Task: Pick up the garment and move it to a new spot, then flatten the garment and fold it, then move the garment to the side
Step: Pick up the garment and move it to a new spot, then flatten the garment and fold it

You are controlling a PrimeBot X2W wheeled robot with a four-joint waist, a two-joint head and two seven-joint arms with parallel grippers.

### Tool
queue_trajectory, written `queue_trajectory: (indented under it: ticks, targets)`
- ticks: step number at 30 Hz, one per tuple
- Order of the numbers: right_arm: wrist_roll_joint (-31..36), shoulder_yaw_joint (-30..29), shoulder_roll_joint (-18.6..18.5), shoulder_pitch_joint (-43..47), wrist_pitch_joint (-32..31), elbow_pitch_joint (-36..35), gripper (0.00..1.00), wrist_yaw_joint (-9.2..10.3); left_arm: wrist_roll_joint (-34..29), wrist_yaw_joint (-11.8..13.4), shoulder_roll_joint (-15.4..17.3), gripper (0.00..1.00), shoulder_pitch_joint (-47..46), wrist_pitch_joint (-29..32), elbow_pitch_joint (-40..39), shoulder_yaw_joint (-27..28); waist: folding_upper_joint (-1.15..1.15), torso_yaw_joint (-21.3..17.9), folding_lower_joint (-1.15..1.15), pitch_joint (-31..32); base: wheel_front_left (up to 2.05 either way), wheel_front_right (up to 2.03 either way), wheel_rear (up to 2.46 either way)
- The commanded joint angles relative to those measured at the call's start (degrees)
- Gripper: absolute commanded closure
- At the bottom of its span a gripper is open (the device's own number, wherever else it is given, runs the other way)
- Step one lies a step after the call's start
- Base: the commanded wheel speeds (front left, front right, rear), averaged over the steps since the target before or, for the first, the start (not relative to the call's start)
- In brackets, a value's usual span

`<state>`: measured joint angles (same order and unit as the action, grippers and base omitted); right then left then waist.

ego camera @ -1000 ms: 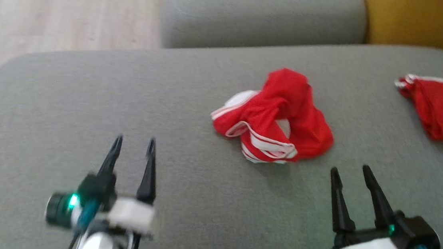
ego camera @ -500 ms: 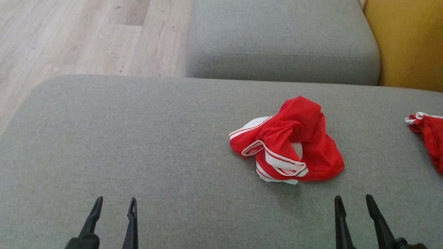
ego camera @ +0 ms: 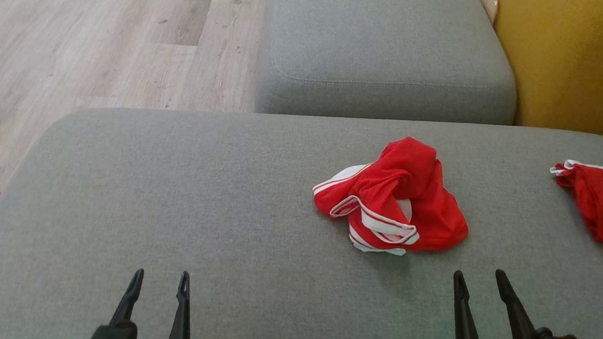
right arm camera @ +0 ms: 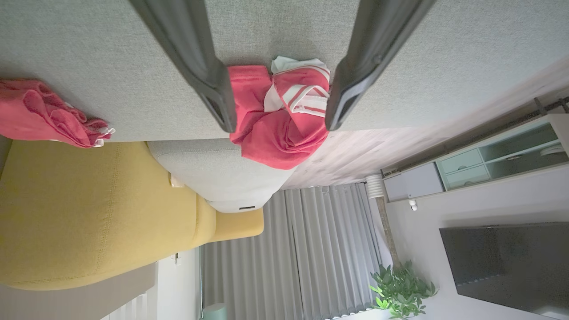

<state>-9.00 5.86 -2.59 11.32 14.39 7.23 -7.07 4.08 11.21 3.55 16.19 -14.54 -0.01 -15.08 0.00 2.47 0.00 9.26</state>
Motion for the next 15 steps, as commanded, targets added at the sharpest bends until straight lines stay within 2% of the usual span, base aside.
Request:
queue_trajectory:
  ticks: [1, 15]
  targets:
    - [-0.2, 1.4, -0.3, -1.4, 0.6, -1.7, 0.00, -0.42, -0.6, -0.1, -0.6, 0.00, -2.0, -0.5, -1.9, 2.0, 0.00, 0.0, 0.00, 0.0, 0.00, 0.00, 0.00]
    - [-0.5, 1.2, -0.3, -1.3, 0.6, -1.6, 0.00, -0.42, -1.0, -0.9, -0.7, 0.00, -2.1, -0.5, -1.0, 2.2, 0.00, 0.3, 0.00, 0.1, 0.00, 0.00, 0.00]
